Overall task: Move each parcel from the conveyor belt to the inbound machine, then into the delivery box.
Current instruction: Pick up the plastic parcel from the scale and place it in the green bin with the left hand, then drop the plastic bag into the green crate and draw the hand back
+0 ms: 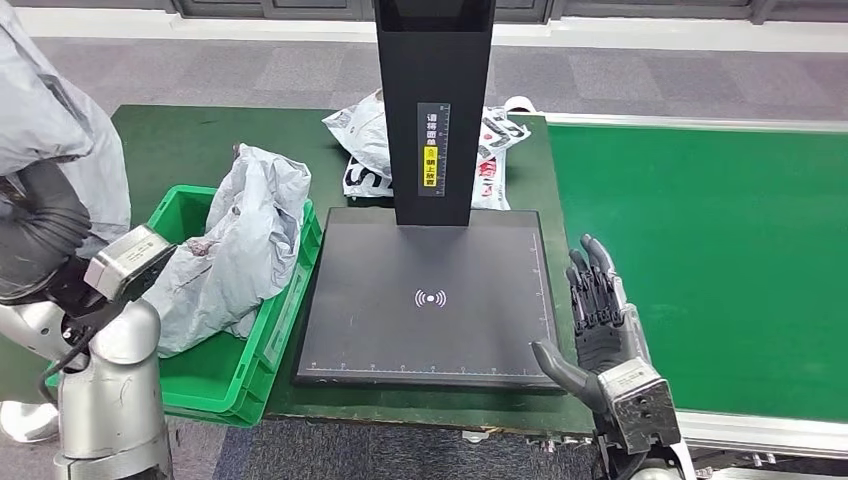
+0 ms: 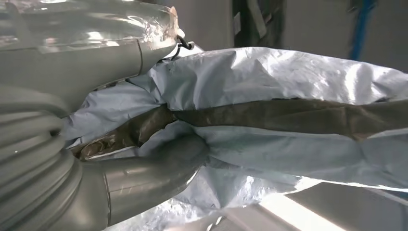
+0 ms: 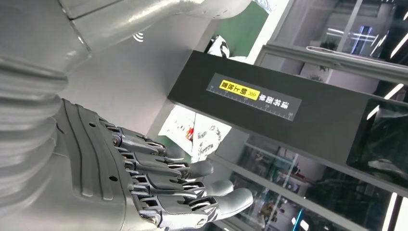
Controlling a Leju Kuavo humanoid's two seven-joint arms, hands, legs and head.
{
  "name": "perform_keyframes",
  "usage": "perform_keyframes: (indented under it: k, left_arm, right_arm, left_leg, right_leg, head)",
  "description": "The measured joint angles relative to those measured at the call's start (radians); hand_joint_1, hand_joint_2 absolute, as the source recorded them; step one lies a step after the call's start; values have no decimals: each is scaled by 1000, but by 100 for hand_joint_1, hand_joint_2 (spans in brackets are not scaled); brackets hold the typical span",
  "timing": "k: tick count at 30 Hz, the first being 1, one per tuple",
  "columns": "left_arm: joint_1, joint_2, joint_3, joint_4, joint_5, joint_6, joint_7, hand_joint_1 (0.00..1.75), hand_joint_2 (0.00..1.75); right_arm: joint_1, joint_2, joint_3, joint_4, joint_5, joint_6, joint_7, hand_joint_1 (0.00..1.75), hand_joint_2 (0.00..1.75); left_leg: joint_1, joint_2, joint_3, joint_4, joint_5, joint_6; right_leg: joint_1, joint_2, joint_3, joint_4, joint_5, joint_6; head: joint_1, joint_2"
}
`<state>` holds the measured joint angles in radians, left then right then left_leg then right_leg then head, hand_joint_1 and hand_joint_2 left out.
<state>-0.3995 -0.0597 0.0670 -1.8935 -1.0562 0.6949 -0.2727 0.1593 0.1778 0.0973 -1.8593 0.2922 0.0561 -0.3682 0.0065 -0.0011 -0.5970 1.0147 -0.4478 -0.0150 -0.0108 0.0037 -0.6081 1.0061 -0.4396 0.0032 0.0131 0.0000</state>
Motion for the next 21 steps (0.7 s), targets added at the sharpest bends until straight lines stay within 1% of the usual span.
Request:
perform_keyframes:
  k: [2,4,7,9,11,13,15,17,21]
  left_arm:
    - [-18,2,27,5,-53,-21,42,175,175]
    - [-40,12,47,34,-126,-85,144,175,175]
    - [-83,52,65,147,-250,-265,340,175,175]
    - [-108,82,67,255,-318,-395,436,175,175]
    - [-118,104,67,360,-355,-475,483,175,87]
    - [-120,119,64,441,-363,-547,506,175,0]
    - [-118,131,60,503,-366,-634,526,175,0]
    - [-111,141,57,551,-367,-701,535,175,0]
    - [-105,153,48,621,-340,-818,505,175,0]
  right_arm:
    - [5,0,0,0,0,-2,3,0,175]
    - [17,0,0,-3,0,-2,5,0,175]
    - [31,0,-7,-10,2,11,13,0,175]
    - [32,0,-14,-12,2,30,20,0,175]
    - [30,1,-17,-12,2,46,24,0,175]
    - [27,1,-22,-12,2,60,28,0,175]
    - [21,2,-30,-12,4,74,33,0,175]
    - [14,3,-34,-11,8,85,37,0,175]
    - [0,3,-36,-10,11,93,47,0,175]
  left_leg:
    - [0,0,0,0,0,0]
    - [0,0,0,0,0,0]
    - [0,0,1,0,1,-1]
    - [0,0,1,0,1,-2]
    - [0,1,1,0,2,-3]
    - [0,2,1,0,3,-3]
    - [1,2,0,0,2,-3]
    - [0,2,0,0,2,-3]
    - [0,2,-1,0,2,-3]
  right_leg:
    - [0,0,0,0,0,0]
    - [0,0,0,0,0,0]
    - [0,0,0,0,0,0]
    - [1,0,0,0,1,-1]
    - [2,1,-1,0,2,-2]
    - [2,2,-1,0,3,-3]
    - [1,2,-1,0,3,-3]
    - [1,2,-2,0,3,-3]
    - [1,2,-2,0,2,-3]
  head:
    - [0,0]
    - [0,0]
    - [0,0]
    - [0,0]
    - [0,0]
    - [0,0]
    - [0,0]
    - [0,0]
    - [0,0]
